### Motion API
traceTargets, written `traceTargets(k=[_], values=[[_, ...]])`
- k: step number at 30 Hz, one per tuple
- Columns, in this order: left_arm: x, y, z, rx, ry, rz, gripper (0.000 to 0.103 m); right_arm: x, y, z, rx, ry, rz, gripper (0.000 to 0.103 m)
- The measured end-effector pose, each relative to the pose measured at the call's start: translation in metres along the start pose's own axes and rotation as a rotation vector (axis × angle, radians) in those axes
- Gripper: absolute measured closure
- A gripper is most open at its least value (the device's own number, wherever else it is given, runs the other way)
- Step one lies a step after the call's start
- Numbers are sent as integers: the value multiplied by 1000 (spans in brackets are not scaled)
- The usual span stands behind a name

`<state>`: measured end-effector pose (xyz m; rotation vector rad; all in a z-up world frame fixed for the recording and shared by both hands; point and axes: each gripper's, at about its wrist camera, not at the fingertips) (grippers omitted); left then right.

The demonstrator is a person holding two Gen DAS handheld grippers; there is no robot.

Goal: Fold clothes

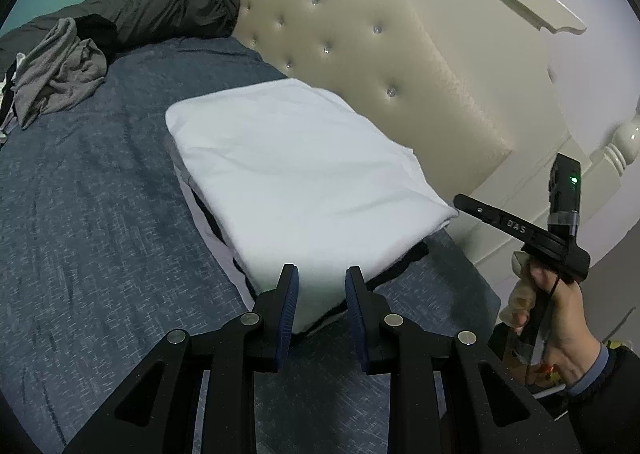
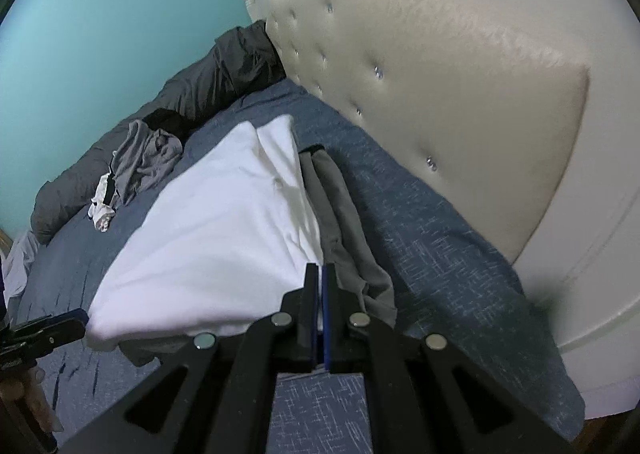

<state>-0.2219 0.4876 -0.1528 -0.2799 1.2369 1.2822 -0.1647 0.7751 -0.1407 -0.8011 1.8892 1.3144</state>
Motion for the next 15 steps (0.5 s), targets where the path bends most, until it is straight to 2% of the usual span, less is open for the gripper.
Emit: traceTargets(k=[15], values=[[-71, -19, 39, 39, 9, 90, 76, -76, -24, -50, -48, 26, 78, 102]])
Point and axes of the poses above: each gripper's, at about its wrist camera, not at the fingertips, and x roughly the way its jaws point, z to its right, y to its top, and after that the axes turned 12 degrees about -z, right-handed
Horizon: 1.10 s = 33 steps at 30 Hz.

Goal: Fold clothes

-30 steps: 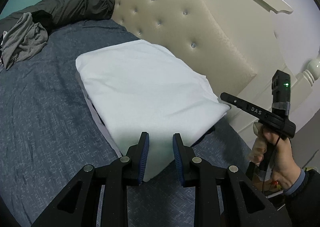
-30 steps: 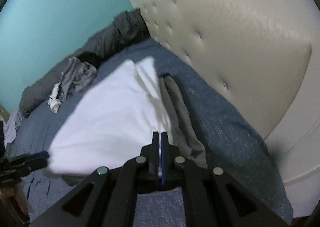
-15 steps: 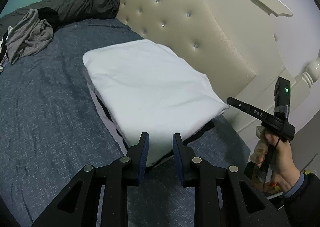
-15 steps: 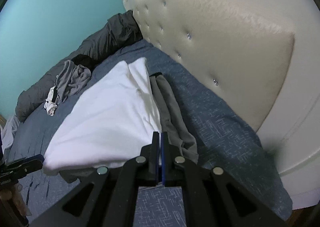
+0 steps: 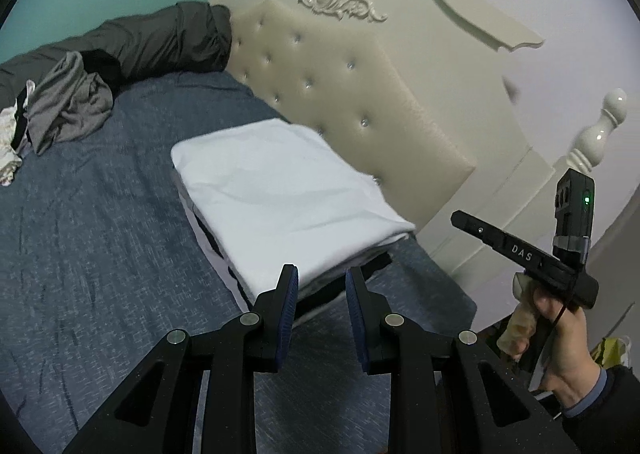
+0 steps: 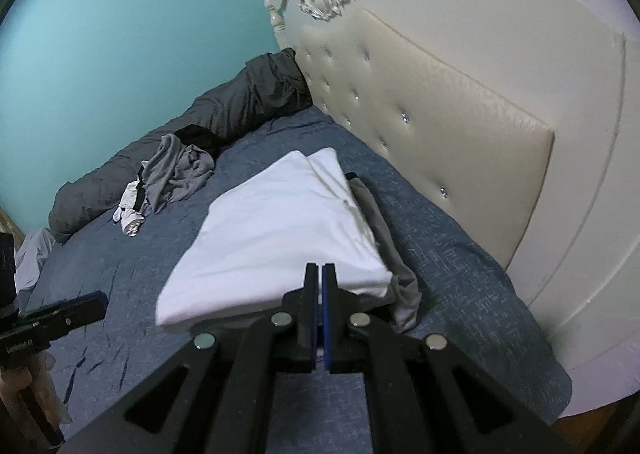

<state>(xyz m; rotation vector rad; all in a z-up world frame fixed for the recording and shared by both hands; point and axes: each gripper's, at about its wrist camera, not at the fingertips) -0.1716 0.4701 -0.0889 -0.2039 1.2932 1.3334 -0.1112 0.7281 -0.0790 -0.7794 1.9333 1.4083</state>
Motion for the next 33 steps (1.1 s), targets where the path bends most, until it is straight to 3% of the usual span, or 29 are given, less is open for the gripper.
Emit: traceTargets(k=[17, 21, 26, 31, 33], values=[[-78, -32, 30, 43, 27, 74, 68, -85, -40, -30, 39, -28, 71, 101], [-95, -39, 34, 54, 30, 90, 59, -101, -50, -41, 37, -40, 76, 101], [-112, -50, 41, 73, 29, 103, 55, -121, -63, -57, 36, -67, 95, 100], [-126, -62, 46, 84, 33, 113, 45, -137, -78, -73, 34, -80, 102, 90], [-133, -67, 47, 90, 34, 119, 42, -145, -85, -78, 39, -88, 110, 78]])
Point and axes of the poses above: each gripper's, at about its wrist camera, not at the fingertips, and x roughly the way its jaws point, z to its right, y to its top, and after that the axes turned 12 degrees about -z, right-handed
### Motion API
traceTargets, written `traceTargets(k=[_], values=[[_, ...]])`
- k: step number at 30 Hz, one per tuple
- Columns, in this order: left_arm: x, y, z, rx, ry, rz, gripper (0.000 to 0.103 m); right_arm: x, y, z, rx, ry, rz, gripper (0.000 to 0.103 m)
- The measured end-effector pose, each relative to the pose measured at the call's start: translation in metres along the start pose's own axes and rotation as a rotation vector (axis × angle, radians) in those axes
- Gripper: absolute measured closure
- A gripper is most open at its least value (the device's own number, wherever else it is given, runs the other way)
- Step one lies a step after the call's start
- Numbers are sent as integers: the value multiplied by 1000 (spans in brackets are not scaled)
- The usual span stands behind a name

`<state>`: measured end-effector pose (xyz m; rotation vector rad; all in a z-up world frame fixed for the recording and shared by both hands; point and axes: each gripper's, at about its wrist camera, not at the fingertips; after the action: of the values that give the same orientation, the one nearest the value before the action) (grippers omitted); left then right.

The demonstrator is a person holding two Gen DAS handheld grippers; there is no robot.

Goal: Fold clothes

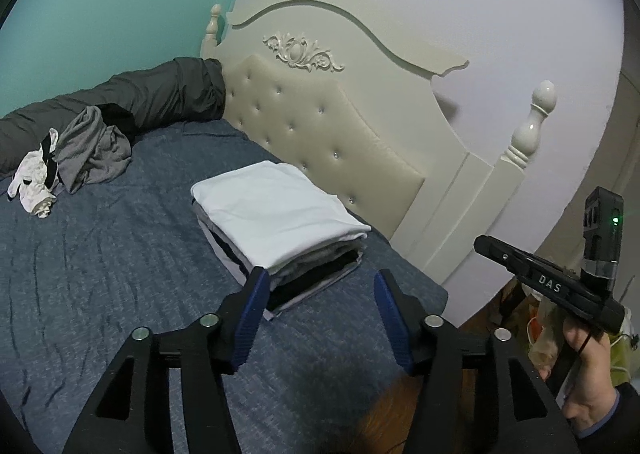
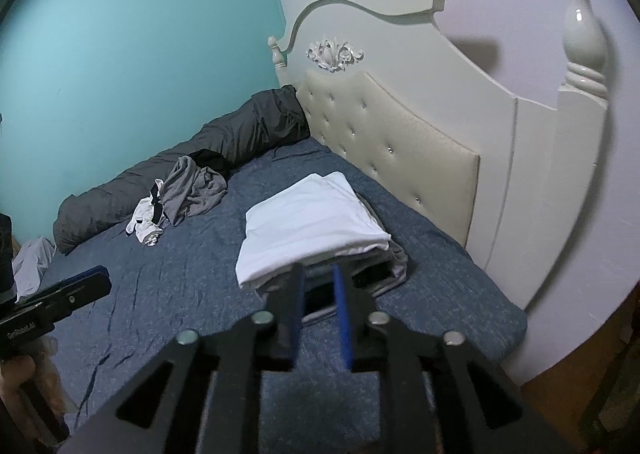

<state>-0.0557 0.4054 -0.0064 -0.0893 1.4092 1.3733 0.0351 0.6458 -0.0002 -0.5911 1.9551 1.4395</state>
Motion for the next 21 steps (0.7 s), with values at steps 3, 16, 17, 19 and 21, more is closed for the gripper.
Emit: traceTargets(k=[3, 16, 17, 19, 21], values=[[-9, -7, 1, 12, 5, 8, 38, -11, -9, -8, -1, -2, 9, 61], [-44, -40, 2, 42, 28, 35, 20, -41, -48, -41, 9, -23, 37, 39], [-47, -41, 2, 43, 29, 38, 19, -42, -51, -43, 8, -28, 38, 37], [-51, -45, 1, 43, 31, 45, 14, -45, -55, -46, 10, -35, 42, 33], [-55, -47, -1, 41, 33, 49, 9, -49, -60, -48, 12, -40, 47, 30]])
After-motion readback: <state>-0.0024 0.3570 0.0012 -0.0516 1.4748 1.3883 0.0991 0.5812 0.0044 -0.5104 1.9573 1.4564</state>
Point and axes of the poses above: each gripper's, at about its wrist camera, not at the fingertips, and x roughly the way its jaws point, z to its right, y to its top, and after that the axes turned 12 degrees about -z, right-handed
